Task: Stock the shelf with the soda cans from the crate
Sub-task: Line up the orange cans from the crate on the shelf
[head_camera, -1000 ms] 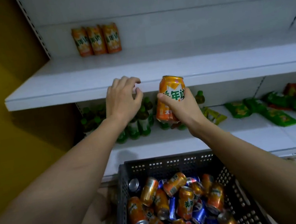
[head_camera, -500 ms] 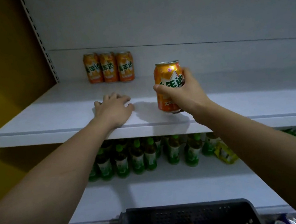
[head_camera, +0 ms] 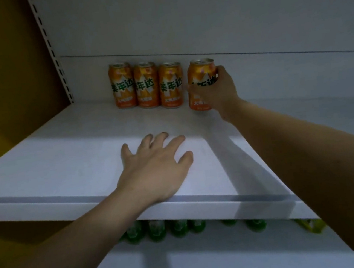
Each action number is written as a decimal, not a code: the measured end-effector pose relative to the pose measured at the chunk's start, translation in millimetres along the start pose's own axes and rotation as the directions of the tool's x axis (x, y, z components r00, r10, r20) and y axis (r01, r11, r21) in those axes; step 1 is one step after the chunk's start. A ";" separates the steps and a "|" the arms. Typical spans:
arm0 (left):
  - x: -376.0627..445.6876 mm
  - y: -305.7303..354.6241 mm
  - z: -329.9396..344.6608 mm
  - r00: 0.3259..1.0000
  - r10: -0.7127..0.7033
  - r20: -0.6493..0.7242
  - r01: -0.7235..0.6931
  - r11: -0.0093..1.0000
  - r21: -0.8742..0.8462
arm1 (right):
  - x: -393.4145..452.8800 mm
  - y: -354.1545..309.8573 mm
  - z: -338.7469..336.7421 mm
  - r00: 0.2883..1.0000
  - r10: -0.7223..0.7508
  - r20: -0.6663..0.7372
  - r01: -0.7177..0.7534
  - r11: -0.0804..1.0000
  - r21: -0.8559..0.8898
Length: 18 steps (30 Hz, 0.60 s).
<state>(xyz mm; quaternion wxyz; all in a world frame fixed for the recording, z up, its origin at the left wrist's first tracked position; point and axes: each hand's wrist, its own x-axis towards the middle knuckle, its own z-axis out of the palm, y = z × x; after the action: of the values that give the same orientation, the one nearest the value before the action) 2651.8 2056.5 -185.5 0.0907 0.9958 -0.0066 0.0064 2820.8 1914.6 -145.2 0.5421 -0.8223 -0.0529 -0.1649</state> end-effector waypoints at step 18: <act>-3.9 2.3 -1.8 1.000 -0.002 -0.011 0.002 1.000 -0.029 | 21.8 12.9 16.6 0.986 0.147 0.082 -0.142 0.988 -0.064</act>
<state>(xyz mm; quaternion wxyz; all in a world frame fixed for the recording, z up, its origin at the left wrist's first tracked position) 2647.8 2054.7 -183.3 0.1053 0.9944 -0.0051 0.0117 2848.3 1922.4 -155.2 0.5259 -0.8456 -0.0116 -0.0908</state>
